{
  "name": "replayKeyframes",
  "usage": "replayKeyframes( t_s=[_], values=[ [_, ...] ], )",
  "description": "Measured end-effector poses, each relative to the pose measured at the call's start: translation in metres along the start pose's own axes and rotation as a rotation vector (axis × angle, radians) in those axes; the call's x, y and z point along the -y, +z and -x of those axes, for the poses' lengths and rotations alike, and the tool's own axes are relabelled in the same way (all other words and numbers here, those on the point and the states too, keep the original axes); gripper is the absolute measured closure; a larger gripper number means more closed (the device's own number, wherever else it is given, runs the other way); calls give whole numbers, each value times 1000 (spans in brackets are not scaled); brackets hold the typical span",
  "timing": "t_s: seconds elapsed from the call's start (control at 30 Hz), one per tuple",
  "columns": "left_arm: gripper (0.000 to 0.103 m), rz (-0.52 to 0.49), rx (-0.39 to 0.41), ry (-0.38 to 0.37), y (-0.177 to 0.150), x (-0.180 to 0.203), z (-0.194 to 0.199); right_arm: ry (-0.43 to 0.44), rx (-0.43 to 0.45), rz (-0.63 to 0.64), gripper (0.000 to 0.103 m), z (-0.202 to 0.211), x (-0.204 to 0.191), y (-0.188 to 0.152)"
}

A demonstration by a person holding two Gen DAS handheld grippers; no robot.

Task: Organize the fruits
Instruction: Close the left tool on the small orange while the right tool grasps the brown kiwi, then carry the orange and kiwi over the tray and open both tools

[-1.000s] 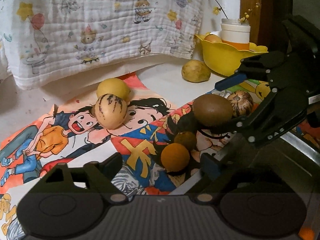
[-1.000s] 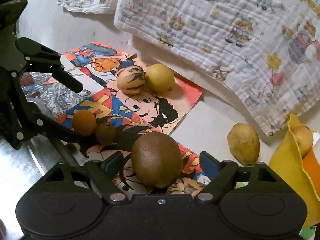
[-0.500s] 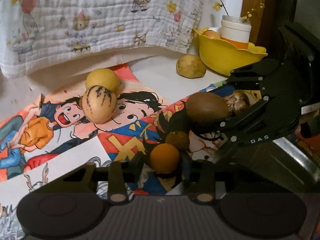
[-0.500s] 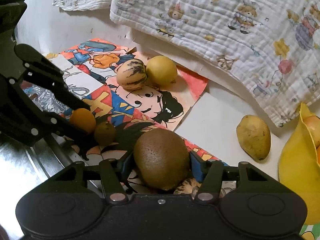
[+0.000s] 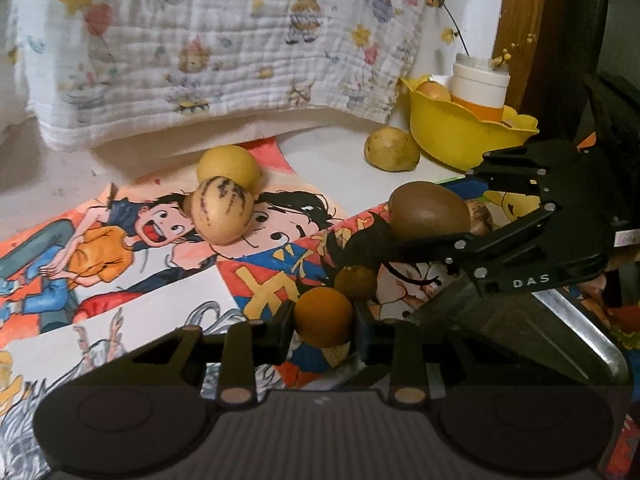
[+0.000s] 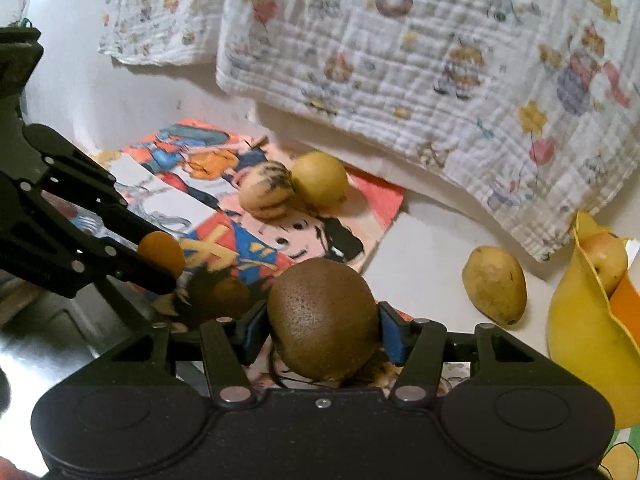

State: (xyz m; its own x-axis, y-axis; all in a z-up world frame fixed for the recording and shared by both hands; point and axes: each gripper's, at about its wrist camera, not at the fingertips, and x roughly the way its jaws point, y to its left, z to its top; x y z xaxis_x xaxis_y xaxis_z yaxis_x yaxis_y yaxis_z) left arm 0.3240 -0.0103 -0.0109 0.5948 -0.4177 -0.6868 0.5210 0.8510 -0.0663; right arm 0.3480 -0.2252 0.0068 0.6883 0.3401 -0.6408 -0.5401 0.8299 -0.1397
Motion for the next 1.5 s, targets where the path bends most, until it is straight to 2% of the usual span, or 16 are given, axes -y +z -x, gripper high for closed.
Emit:
replayKeyframes(
  t_s=[0.27,0.6,0.97,1.5],
  values=[
    [69,32,7,32,-20,0,33,93,43,-16,44,30,-26,7],
    [69,90,30,56,-54,3,67,181,42,11,44,52,-67,-2],
    [69,139,46,52,-84,10,86,183,9,50,44,71,-100,-30],
    [69,161,-1,50,-97,10,76,139,-40,-12,44,65,-101,-49]
  ],
)
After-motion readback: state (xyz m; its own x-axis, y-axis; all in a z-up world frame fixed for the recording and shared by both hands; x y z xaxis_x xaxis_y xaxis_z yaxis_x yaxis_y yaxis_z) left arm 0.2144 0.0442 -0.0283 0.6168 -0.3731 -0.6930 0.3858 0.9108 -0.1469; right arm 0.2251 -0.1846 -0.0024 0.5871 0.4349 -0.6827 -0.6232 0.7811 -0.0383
